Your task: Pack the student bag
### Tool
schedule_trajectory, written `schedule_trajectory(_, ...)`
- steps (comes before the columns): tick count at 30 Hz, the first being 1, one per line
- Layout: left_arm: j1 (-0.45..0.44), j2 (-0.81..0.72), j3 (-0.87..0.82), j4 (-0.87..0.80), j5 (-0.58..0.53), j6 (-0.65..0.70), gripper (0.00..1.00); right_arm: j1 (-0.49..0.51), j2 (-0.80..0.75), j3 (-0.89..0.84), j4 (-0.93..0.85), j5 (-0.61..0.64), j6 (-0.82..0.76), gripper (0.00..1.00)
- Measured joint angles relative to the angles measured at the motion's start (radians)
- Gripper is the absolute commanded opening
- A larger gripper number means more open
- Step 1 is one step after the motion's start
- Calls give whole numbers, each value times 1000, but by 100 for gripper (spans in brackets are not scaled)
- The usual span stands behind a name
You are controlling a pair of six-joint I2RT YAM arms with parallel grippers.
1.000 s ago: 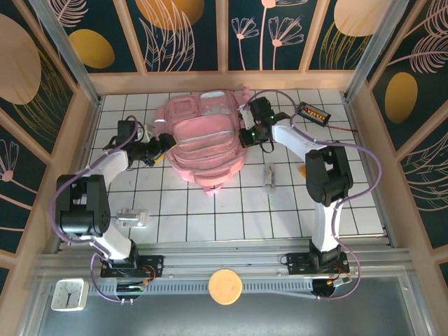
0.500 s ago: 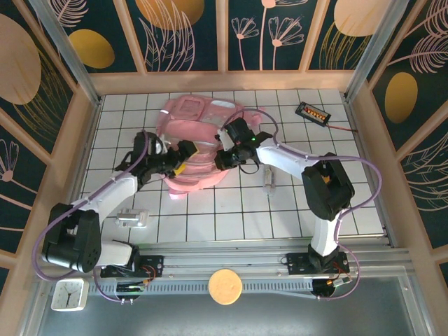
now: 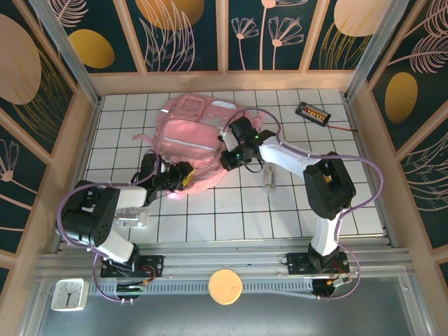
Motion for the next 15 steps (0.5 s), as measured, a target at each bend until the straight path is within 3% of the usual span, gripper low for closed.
schedule_trajectory(7, 20, 12, -9, 3, 21, 4, 31, -96, 26, 63, -4, 41, -306, 0)
schedule_trajectory(15, 26, 8, -23, 18, 27, 8, 31, -209, 175, 286, -32, 48, -418, 0)
